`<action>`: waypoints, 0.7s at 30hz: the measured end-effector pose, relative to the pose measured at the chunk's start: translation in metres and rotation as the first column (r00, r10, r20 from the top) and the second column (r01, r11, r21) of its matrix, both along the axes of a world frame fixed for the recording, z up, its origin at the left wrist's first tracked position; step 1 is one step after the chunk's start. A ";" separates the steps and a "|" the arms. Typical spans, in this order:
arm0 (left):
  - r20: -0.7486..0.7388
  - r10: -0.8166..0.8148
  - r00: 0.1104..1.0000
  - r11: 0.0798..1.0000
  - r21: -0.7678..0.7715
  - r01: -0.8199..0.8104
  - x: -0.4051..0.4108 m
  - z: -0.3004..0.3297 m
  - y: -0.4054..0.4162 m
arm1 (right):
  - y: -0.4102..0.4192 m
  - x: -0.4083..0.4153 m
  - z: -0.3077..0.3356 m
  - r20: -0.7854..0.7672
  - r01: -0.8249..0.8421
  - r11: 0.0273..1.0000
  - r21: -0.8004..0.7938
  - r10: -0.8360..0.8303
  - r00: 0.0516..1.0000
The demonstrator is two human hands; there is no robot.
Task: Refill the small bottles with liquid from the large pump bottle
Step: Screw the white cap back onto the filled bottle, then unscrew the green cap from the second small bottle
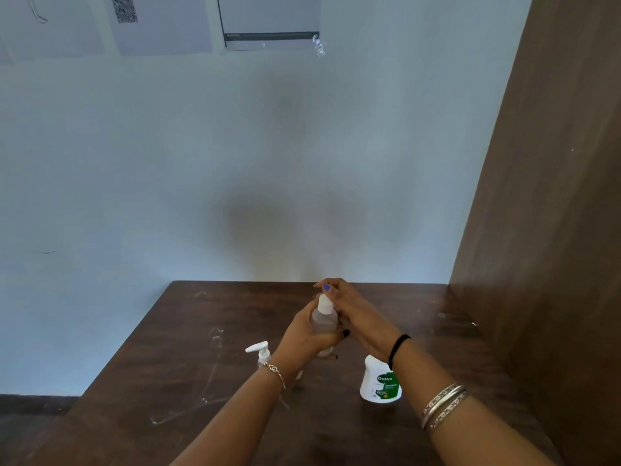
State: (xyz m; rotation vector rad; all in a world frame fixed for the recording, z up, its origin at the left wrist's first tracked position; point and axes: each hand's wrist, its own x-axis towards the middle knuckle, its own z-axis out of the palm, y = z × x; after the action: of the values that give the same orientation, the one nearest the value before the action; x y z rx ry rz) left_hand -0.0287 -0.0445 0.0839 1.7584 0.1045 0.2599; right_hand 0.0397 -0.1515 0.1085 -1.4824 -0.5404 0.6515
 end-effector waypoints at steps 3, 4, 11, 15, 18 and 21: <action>-0.077 0.013 0.997 1.000 0.024 -0.011 0.000 -0.006 0.006 | -0.001 0.006 -0.003 0.320 0.062 0.996 -0.064 -0.038 0.947; -0.097 0.034 0.995 0.998 0.051 -0.029 0.000 -0.008 0.007 | -0.002 0.009 -0.005 0.391 0.073 0.992 -0.104 -0.027 0.920; -0.121 0.119 0.986 0.977 0.189 -0.094 0.006 -0.022 0.014 | 0.007 0.010 -0.006 0.655 0.161 0.914 -0.372 0.135 0.743; -0.084 0.166 0.983 0.902 0.415 -0.117 0.006 -0.037 0.032 | 0.016 0.017 -0.012 0.697 0.318 0.879 -0.355 0.022 0.717; -0.061 0.209 0.976 0.870 0.468 -0.157 0.001 -0.042 0.047 | 0.017 0.024 -0.029 0.702 0.493 0.786 -0.374 -0.108 0.704; -0.053 0.254 0.966 0.877 0.435 -0.206 -0.004 -0.044 0.058 | 0.021 0.028 -0.054 0.684 0.512 0.715 -0.475 -0.066 0.726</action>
State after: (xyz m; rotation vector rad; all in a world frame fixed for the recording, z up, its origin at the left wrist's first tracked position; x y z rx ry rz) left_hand -0.0325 0.0132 0.0399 2.2010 0.3619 0.3823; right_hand 0.0681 -0.1306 0.0544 -2.4307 -0.5706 0.0100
